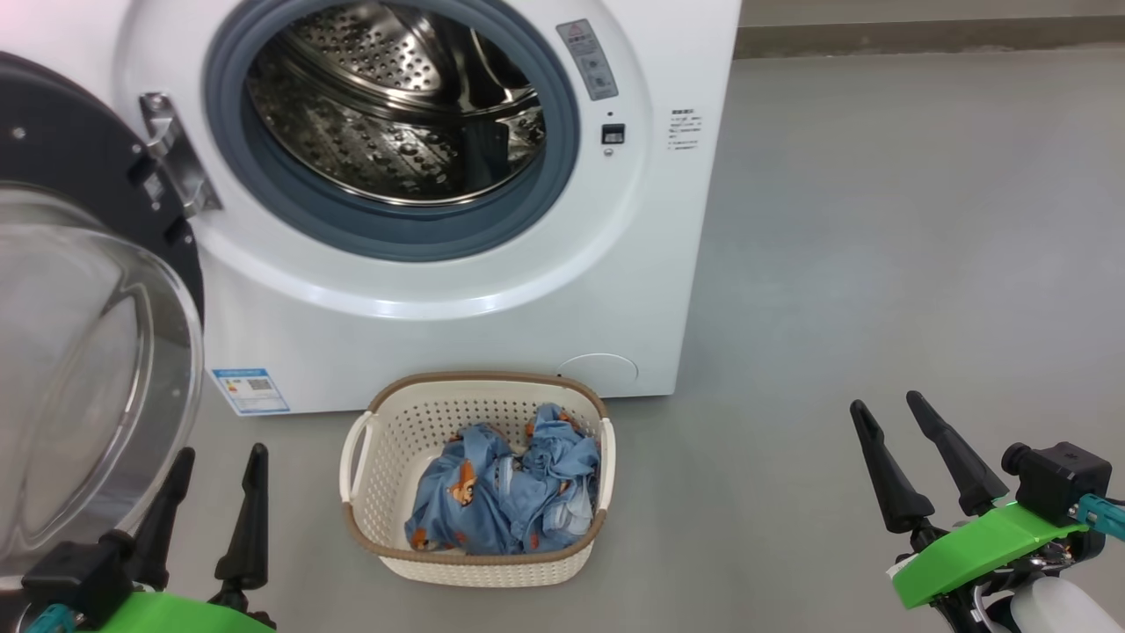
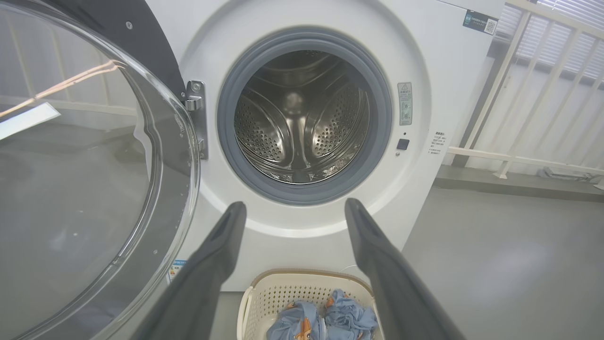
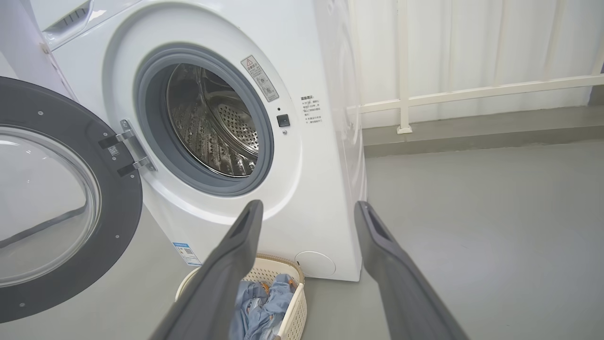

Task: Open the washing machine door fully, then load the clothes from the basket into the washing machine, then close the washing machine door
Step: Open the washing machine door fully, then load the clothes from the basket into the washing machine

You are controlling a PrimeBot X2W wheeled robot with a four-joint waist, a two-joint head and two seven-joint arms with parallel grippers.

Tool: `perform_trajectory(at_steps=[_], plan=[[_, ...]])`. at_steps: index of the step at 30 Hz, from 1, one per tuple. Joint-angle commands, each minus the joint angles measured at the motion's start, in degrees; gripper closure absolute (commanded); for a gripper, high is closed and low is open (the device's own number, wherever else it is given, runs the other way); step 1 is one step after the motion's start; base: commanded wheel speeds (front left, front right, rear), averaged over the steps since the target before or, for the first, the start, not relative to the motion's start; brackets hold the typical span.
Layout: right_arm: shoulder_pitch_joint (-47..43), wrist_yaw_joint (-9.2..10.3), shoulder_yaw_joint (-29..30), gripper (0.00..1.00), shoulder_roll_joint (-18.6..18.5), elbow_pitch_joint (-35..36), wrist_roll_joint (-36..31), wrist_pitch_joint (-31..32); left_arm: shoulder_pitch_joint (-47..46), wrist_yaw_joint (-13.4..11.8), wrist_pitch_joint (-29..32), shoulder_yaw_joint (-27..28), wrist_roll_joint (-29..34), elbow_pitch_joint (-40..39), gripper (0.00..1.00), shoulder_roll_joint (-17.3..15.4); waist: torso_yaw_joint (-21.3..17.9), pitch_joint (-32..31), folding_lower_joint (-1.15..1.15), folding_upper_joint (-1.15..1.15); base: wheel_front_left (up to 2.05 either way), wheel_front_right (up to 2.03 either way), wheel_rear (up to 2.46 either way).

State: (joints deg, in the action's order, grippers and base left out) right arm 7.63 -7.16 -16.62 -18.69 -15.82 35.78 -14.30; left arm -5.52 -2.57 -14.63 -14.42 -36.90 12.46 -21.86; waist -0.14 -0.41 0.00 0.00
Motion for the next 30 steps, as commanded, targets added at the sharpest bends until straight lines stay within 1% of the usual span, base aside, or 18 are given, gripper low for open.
perform_trajectory(at_steps=[1, 9, 19, 25, 30], plan=[[0.93, -0.33, -0.84, 0.0, -1.4, 1.41, -0.3, -0.7, -1.42, 0.02, -0.36, 2.31, 0.17, -1.62, 0.0, -1.41, -0.69, 0.04, 0.0, 0.0, 0.0, 0.0, 0.0], [0.97, -0.33, 0.01, 0.0, -1.82, 1.69, -0.75, -0.7, -0.92, 0.14, -0.36, 2.45, 1.26, -1.38, 0.0, -0.84, -1.58, 0.2, 0.0, 0.0, 0.0, 0.0, 0.0], [0.47, -0.33, 1.57, 0.0, -2.18, 2.36, -1.65, -0.7, -0.43, 0.78, -0.37, 3.54, 2.86, -1.14, 0.0, 0.21, -0.95, -0.02, 0.0, 0.0, 0.0, 0.0, 0.0], [0.08, -0.33, 1.89, 0.0, -2.1, 2.62, -1.99, -0.7, -0.06, 1.37, -0.37, 3.71, 3.75, -1.17, 0.0, 0.75, -0.69, 0.06, 0.0, 0.0, 0.0, 0.0, 0.0], [0.01, -0.33, 1.7, 0.0, -1.95, 2.62, -2.08, -0.7, 0.04, 1.4, -0.37, 3.9, 4.07, -0.98, 0.0, 0.88, -0.57, 0.31, 0.0, 0.0, 0.0, 0.0, 0.0]])
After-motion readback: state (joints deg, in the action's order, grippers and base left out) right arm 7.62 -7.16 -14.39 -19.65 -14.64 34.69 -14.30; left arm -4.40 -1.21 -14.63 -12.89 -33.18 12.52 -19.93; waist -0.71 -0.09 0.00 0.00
